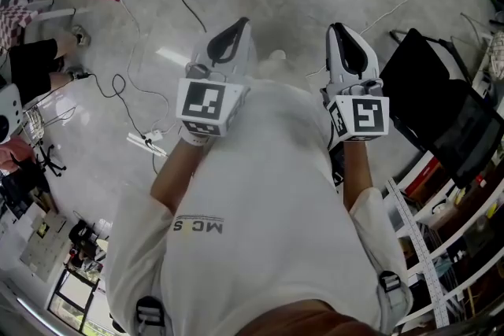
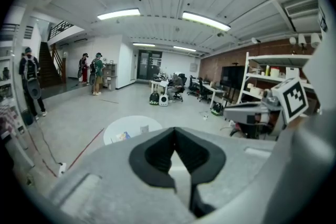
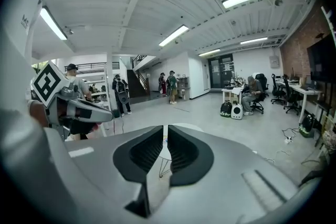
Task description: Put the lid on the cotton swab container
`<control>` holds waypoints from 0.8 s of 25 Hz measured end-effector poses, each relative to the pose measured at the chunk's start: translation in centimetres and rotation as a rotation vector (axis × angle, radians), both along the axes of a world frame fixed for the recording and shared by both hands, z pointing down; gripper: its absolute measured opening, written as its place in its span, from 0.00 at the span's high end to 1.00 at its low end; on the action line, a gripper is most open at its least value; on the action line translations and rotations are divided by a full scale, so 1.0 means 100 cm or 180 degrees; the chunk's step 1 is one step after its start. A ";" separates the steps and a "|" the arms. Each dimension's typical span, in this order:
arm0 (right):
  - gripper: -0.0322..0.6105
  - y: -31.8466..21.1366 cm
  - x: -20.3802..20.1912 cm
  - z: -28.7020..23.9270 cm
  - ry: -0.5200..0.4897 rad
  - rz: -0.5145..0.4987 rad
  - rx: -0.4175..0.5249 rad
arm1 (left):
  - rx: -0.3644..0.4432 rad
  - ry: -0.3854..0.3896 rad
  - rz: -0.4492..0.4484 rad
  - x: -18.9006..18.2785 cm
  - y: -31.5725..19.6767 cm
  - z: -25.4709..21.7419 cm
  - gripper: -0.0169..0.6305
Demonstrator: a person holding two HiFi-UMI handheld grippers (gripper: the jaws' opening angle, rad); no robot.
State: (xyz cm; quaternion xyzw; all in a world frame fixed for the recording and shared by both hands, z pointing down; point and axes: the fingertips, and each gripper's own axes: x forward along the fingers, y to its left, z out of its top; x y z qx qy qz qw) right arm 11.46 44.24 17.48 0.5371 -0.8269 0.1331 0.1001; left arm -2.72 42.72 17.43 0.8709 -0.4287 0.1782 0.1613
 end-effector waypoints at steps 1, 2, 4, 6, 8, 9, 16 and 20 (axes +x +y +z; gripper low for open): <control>0.92 -0.005 0.001 0.001 -0.0012 -0.0026 -0.0015 | -0.0011 -0.0004 -0.0009 0.003 -0.004 0.001 0.97; 0.92 -0.012 0.003 0.003 -0.0029 -0.0046 -0.0034 | -0.0025 -0.0010 -0.0017 0.006 -0.009 0.001 0.97; 0.92 -0.029 0.006 0.006 -0.0050 -0.0075 -0.0064 | -0.0069 -0.0026 -0.0026 0.010 -0.024 0.005 0.97; 0.92 -0.051 0.005 0.009 -0.0036 -0.0106 -0.0071 | -0.0105 -0.0030 -0.0020 0.011 -0.045 0.011 0.97; 0.92 -0.077 0.001 0.011 -0.0010 -0.0137 -0.0072 | -0.0115 -0.0018 -0.0016 0.009 -0.071 0.015 0.97; 0.92 -0.090 -0.001 0.012 0.0002 -0.0147 -0.0078 | -0.0119 -0.0004 -0.0014 0.008 -0.085 0.017 0.97; 0.92 -0.210 -0.021 0.011 0.0147 -0.0190 -0.0131 | -0.0160 0.0124 0.0151 0.002 -0.212 0.024 0.97; 0.92 -0.288 -0.036 0.004 0.0229 -0.0228 -0.0117 | -0.0164 0.0189 0.0268 -0.005 -0.287 0.019 0.97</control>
